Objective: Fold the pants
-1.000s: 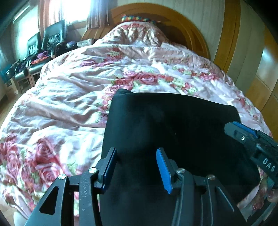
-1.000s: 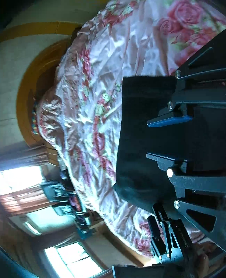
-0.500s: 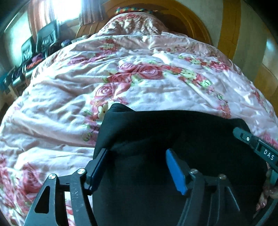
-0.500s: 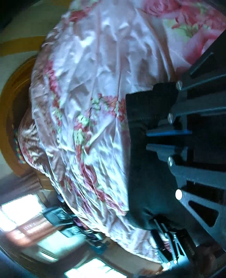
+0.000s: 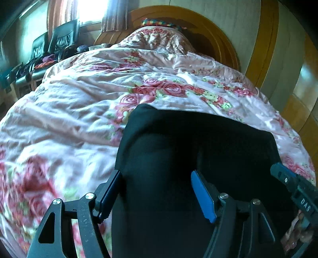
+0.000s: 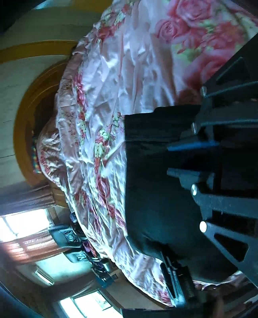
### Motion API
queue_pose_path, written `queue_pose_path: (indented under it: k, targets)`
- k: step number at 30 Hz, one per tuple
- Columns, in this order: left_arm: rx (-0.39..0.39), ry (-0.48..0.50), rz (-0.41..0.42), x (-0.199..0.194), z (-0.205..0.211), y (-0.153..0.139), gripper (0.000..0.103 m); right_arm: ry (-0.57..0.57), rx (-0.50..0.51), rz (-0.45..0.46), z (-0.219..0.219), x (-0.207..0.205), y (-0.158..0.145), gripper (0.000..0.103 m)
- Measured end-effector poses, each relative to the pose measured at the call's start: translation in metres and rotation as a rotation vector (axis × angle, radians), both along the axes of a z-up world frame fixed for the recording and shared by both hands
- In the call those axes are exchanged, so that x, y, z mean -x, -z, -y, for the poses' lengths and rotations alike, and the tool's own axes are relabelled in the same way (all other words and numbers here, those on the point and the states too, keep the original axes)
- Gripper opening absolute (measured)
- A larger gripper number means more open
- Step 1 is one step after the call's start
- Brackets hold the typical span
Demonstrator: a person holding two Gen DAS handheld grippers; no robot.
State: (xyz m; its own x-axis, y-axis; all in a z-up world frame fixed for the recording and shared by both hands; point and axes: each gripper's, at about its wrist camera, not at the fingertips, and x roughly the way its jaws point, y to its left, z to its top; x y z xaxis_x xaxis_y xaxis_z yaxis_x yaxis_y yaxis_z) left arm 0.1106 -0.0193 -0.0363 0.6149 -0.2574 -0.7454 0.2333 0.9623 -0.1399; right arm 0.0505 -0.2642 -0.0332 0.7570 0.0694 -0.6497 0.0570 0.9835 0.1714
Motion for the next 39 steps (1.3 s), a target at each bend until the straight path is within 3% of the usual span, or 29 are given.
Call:
queue_pose_path:
  k: [5, 7, 10, 13, 19, 21, 26, 29, 33, 34, 37, 39]
  targets:
    - [0.074, 0.003, 0.018, 0.031, -0.021, 0.0, 0.073, 0.019, 0.01, 0.024, 0.0, 0.035, 0.001, 0.025]
    - [0.096, 0.001, 0.045, 0.043, -0.032, 0.004, 0.073, 0.016, 0.022, 0.016, 0.0, 0.043, 0.002, 0.041]
    - [0.113, 0.032, 0.05, 0.055, -0.043, 0.012, 0.073, 0.029, 0.038, -0.01, 0.004, 0.049, 0.005, 0.053]
    - [0.158, 0.046, 0.033, 0.059, -0.055, 0.011, 0.073, 0.053, -0.059, -0.033, 0.017, 0.052, 0.01, 0.058]
    - [0.358, 0.044, -0.13, 0.038, -0.083, 0.027, 0.073, 0.065, -0.294, -0.067, 0.047, 0.05, 0.025, 0.072]
    - [0.439, 0.086, -0.198, 0.03, -0.085, 0.036, 0.073, 0.057, -0.35, -0.074, 0.052, 0.048, 0.03, 0.073]
    - [0.55, 0.136, -0.297, 0.016, -0.085, 0.051, 0.074, 0.044, -0.519, -0.101, 0.069, 0.037, 0.049, 0.075]
    - [0.553, 0.163, -0.323, 0.009, -0.078, 0.055, 0.08, 0.029, -0.611, -0.119, 0.073, 0.028, 0.062, 0.077]
    - [0.529, 0.184, -0.324, 0.002, -0.063, 0.057, 0.089, 0.009, -0.597, -0.105, 0.068, 0.025, 0.063, 0.076]
    - [0.525, 0.183, -0.32, 0.002, -0.06, 0.057, 0.089, -0.001, -0.585, -0.099, 0.065, 0.026, 0.061, 0.072]
    - [0.482, 0.169, -0.257, 0.013, -0.049, 0.048, 0.075, -0.025, -0.566, -0.075, 0.063, 0.029, 0.054, 0.057]
    - [0.415, 0.177, -0.203, 0.021, -0.041, 0.038, 0.065, -0.033, -0.516, -0.061, 0.058, 0.032, 0.046, 0.053]
